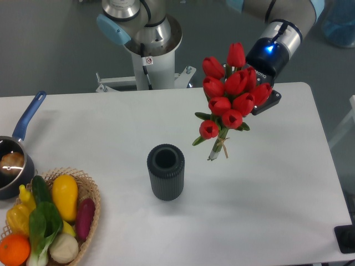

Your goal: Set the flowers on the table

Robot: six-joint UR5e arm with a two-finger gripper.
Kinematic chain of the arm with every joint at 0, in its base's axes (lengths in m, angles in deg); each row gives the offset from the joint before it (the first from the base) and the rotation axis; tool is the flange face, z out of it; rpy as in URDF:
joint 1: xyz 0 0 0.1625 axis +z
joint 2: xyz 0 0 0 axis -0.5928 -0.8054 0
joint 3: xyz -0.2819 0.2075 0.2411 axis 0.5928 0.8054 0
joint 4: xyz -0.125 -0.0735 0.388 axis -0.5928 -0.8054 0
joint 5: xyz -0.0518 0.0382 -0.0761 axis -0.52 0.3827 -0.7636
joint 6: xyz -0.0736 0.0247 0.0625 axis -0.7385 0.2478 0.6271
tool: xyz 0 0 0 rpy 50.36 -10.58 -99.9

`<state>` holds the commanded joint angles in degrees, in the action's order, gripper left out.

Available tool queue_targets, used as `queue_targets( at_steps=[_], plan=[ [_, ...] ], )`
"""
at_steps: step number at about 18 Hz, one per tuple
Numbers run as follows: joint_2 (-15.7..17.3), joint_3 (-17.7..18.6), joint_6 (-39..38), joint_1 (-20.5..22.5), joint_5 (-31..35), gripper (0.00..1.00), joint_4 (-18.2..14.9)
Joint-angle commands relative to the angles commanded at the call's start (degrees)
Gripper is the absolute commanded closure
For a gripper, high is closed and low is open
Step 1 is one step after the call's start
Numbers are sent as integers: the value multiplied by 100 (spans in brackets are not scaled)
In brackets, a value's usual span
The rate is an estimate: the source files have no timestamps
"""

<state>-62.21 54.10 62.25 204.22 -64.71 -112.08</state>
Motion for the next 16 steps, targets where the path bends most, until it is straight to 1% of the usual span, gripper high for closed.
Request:
queue_targets(
  at_steps=[6,10,13,16],
  plan=[
    [0,88,-9,0,0,64,-9],
    [0,53,-17,44,9,64,-9],
    [0,9,-18,106,149,64,-9],
    [0,-17,-9,158,465,64,0]
  ],
)
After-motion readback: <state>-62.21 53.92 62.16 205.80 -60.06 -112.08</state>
